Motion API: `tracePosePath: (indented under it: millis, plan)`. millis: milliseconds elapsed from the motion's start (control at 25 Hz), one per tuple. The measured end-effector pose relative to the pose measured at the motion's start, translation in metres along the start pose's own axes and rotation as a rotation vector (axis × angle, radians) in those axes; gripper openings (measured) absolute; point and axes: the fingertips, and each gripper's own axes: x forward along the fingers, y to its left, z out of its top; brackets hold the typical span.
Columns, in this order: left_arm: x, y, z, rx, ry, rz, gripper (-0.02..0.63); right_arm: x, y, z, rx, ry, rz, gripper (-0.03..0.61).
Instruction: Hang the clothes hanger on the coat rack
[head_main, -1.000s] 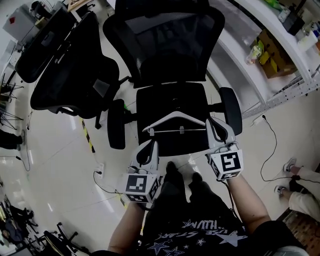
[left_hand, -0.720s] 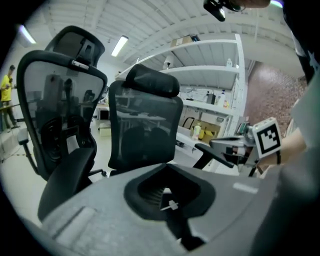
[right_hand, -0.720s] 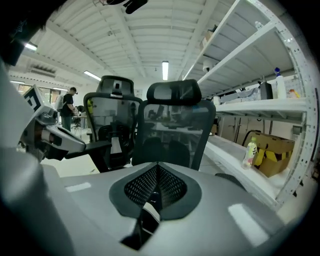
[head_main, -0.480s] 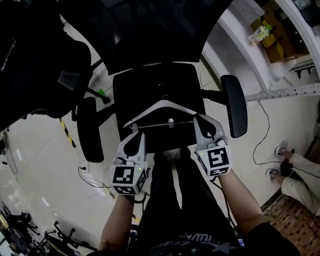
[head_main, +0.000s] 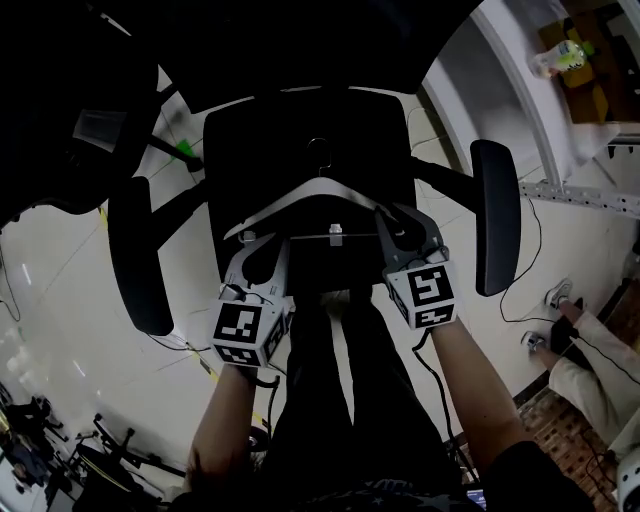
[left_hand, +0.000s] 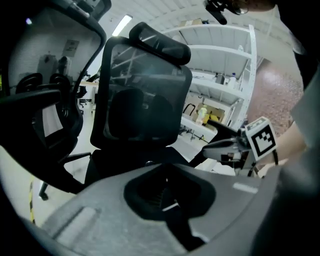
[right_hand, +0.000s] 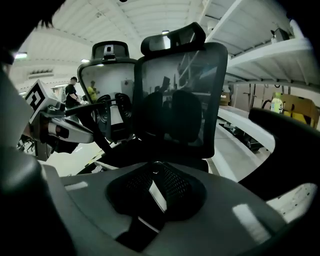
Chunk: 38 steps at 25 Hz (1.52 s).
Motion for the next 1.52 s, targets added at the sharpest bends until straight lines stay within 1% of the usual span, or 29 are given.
tracePosePath:
  millis: [120, 280, 400, 520, 640, 720, 840, 1080, 1200, 1320, 1520]
  plan:
    - [0.013, 0.003, -0.016, -0.018, 0.046, 0.006, 0.005, 0.016, 0.001, -0.016, 0.002, 0.039, 0.038, 0.089]
    - [0.028, 0.01, -0.029, -0.022, 0.061, 0.022, 0.005, 0.034, 0.005, -0.037, -0.003, 0.096, 0.09, 0.143]
    - [0.038, 0.018, -0.039, -0.034, 0.085, 0.049, 0.005, 0.047, 0.01, -0.055, -0.042, 0.155, 0.126, 0.188]
    - [0.046, 0.025, -0.046, -0.046, 0.102, 0.066, 0.005, 0.06, 0.013, -0.074, -0.099, 0.228, 0.162, 0.214]
    - [0.054, 0.027, -0.054, -0.026, 0.124, 0.075, 0.005, 0.071, 0.014, -0.091, -0.14, 0.29, 0.201, 0.218]
    - [0.058, 0.028, -0.06, -0.019, 0.138, 0.08, 0.005, 0.077, 0.011, -0.097, -0.173, 0.315, 0.204, 0.218]
    - [0.063, 0.031, -0.071, -0.033, 0.155, 0.087, 0.005, 0.083, 0.005, -0.108, -0.239, 0.377, 0.195, 0.221]
    - [0.07, 0.028, -0.081, -0.039, 0.171, 0.077, 0.005, 0.093, 0.002, -0.137, -0.301, 0.523, 0.222, 0.221]
    - [0.074, 0.027, -0.079, -0.037, 0.166, 0.074, 0.005, 0.099, -0.002, -0.142, -0.323, 0.556, 0.223, 0.207]
    - [0.076, 0.028, -0.077, -0.037, 0.158, 0.07, 0.005, 0.103, -0.002, -0.146, -0.324, 0.576, 0.222, 0.206]
    - [0.079, 0.029, -0.073, -0.038, 0.147, 0.072, 0.005, 0.105, -0.001, -0.148, -0.339, 0.568, 0.209, 0.204]
